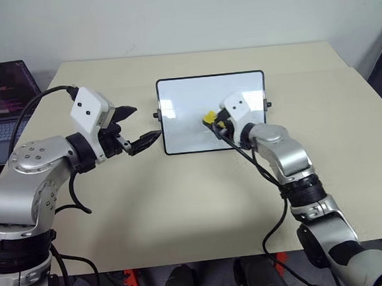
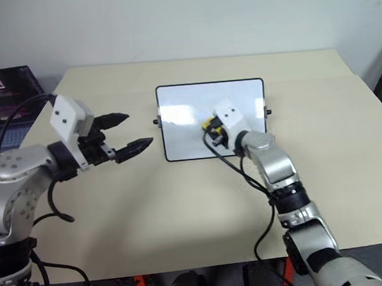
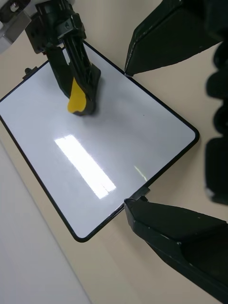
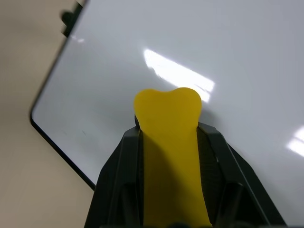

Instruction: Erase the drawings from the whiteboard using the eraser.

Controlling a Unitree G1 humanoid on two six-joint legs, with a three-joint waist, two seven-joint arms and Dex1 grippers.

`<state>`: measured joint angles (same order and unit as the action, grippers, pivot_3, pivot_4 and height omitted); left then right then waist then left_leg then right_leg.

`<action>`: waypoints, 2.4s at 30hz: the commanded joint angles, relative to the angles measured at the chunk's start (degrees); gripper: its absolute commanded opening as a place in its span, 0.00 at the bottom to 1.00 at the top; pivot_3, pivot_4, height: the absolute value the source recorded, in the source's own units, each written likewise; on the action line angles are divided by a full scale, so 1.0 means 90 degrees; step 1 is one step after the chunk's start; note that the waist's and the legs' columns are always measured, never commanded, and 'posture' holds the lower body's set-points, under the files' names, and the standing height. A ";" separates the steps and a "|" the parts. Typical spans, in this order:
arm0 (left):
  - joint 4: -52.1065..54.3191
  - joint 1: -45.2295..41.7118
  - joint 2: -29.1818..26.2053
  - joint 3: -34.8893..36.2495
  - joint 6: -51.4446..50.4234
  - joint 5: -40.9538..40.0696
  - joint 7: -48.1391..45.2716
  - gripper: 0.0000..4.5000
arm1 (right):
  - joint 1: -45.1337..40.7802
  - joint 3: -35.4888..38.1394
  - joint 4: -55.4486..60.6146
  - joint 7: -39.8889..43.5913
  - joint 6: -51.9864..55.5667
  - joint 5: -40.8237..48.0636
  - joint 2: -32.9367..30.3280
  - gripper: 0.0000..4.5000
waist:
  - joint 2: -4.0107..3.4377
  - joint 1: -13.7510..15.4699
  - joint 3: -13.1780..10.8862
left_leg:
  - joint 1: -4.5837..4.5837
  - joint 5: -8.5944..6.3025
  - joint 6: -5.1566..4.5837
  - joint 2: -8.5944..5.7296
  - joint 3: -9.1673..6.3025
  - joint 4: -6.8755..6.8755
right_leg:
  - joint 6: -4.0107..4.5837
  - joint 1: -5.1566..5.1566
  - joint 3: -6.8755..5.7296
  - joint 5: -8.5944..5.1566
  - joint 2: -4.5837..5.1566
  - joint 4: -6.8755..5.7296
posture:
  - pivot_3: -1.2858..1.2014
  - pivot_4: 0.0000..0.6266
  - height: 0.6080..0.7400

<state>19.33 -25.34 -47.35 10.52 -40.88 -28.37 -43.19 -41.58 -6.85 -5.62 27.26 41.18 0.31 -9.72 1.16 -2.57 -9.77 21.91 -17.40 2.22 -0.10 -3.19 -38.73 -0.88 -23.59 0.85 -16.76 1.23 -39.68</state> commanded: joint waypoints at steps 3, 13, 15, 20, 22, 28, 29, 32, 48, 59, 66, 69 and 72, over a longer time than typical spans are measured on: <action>0.0081 -0.0099 -0.0044 0.0045 0.0095 -0.0027 -0.0046 1.00 | 0.0143 0.0236 0.0694 -0.0135 0.0440 0.0184 -0.0252 0.27 | 0.0000 -0.0013 -0.0001 | 0.0000 0.0000 0.0000 0.0001 0.0000 0.0001 | 0.0000 0.0000 0.0001 0.0000 -0.0002 0.0000 | 0.52 0.24 1.00; 0.0009 -0.0184 -0.0039 -0.0047 0.0115 -0.0009 -0.0120 1.00 | 0.0261 0.0338 0.0925 -0.0443 0.0647 0.0284 -0.0380 0.27 | 0.0001 -0.0011 -0.0001 | 0.0000 0.0000 0.0000 0.0000 0.0001 0.0000 | -0.0001 0.0001 0.0001 0.0000 -0.0002 0.0001 | 0.52 0.24 1.00; -0.0012 -0.0199 -0.0013 -0.0095 0.0124 -0.0011 -0.0145 1.00 | 0.0355 0.0457 0.1132 -0.0480 0.0813 0.0327 -0.0512 0.27 | 0.0002 -0.0005 -0.0002 | 0.0001 0.0000 0.0000 0.0000 0.0002 0.0000 | -0.0001 0.0001 0.0001 0.0000 -0.0002 0.0002 | 0.52 0.24 1.00; -0.0135 -0.0301 0.0083 -0.0288 0.0203 -0.0004 -0.0244 1.00 | 0.0809 0.0910 0.2077 -0.0642 0.1661 0.0520 -0.0852 0.27 | 0.0002 0.0082 -0.0002 | 0.0005 -0.0001 -0.0001 0.0000 0.0001 0.0001 | -0.0001 0.0003 0.0000 0.0000 -0.0002 0.0014 | 0.52 0.24 1.00; -0.0209 -0.0372 0.0145 -0.0366 0.0239 -0.0008 -0.0288 1.00 | 0.0982 0.1055 0.2438 -0.0724 0.1962 0.0548 -0.0977 0.27 | 0.0002 0.0088 -0.0002 | 0.0005 -0.0001 -0.0002 -0.0001 0.0001 0.0001 | -0.0001 0.0004 0.0000 0.0000 -0.0002 0.0016 | 0.52 0.24 1.00; -0.0346 -0.0537 0.0357 -0.0612 0.0314 -0.0114 -0.0558 1.00 | 0.1400 0.1594 0.3244 -0.0990 0.2738 0.0625 -0.1284 0.27 | 0.0002 0.0090 -0.0002 | 0.0003 -0.0001 -0.0002 -0.0002 0.0001 0.0000 | -0.0001 0.0006 -0.0001 0.0000 -0.0003 0.0012 | 0.52 0.24 1.00; -0.0343 -0.0560 0.0405 -0.0626 0.0274 -0.0175 -0.0589 1.00 | 0.1463 0.1668 0.3337 -0.1030 0.2827 0.0641 -0.1325 0.27 | 0.0002 0.0091 -0.0002 | 0.0004 -0.0001 -0.0002 -0.0002 0.0001 0.0000 | -0.0001 0.0006 0.0000 0.0000 -0.0003 0.0012 | 0.52 0.24 1.00; -0.0293 -0.0567 0.0488 -0.0799 0.0131 -0.0314 -0.0816 1.00 | 0.1718 0.1871 0.3554 -0.1165 0.3009 0.0639 -0.1422 0.27 | 0.0002 0.0086 -0.0002 | 0.0003 -0.0001 -0.0002 -0.0003 0.0002 0.0000 | -0.0002 0.0008 0.0000 -0.0001 -0.0002 0.0014 | 0.52 0.24 1.00; -0.0439 -0.0943 0.0414 -0.0808 -0.0442 -0.1290 -0.1929 1.00 | 0.2453 0.2472 0.3799 -0.1682 0.3393 0.0726 -0.1271 0.27 | 0.0002 0.0081 -0.0002 | -0.0004 0.0001 -0.0005 -0.0006 0.0004 -0.0002 | -0.0003 0.0012 0.0002 -0.0001 -0.0006 0.0004 | 0.52 0.24 1.00; -0.0311 -0.0753 0.0128 -0.0825 -0.0379 -0.1222 -0.2104 1.00 | 0.2521 0.2415 0.3539 -0.1760 0.3468 0.0895 -0.1103 0.27 | 0.0002 0.0077 -0.0002 | -0.0007 0.0002 -0.0007 -0.0008 0.0005 -0.0002 | -0.0003 0.0013 0.0004 -0.0002 -0.0007 0.0000 | 0.52 0.24 1.00; -0.0239 -0.0606 0.0025 -0.0750 -0.0305 -0.1224 -0.2094 1.00 | 0.2609 0.2499 0.3611 -0.1753 0.3698 0.0986 -0.1135 0.27 | 0.0002 0.0081 -0.0002 | -0.0006 0.0002 -0.0007 -0.0008 0.0004 -0.0002 | -0.0003 0.0013 0.0003 -0.0002 -0.0007 0.0001 | 0.52 0.24 1.00; -0.0235 -0.0593 0.0025 -0.0763 -0.0279 -0.1219 -0.2079 1.00 | 0.2588 0.2445 0.3537 -0.1762 0.3619 0.0984 -0.1133 0.27 | 0.0002 0.0079 -0.0002 | -0.0008 0.0002 -0.0007 -0.0007 0.0004 -0.0002 | -0.0003 0.0013 0.0003 -0.0002 -0.0007 0.0000 | 0.52 0.24 1.00; -0.0232 -0.0604 0.0031 -0.0768 -0.0264 -0.1208 -0.2057 1.00 | 0.2589 0.2381 0.3496 -0.1775 0.3594 0.0989 -0.1101 0.27 | 0.0002 0.0079 -0.0002 | -0.0008 0.0003 -0.0008 -0.0007 0.0004 -0.0002 | -0.0003 0.0013 0.0003 -0.0002 -0.0007 0.0000 | 0.52 0.24 1.00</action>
<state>15.43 -30.47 -46.33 1.93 -44.35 -39.03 -61.84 -17.99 14.41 24.95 11.26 74.33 8.50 -19.49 1.18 -1.85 -9.79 21.85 -17.38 2.15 -0.17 -3.16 -38.75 -0.91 -23.47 0.88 -16.77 1.16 -39.68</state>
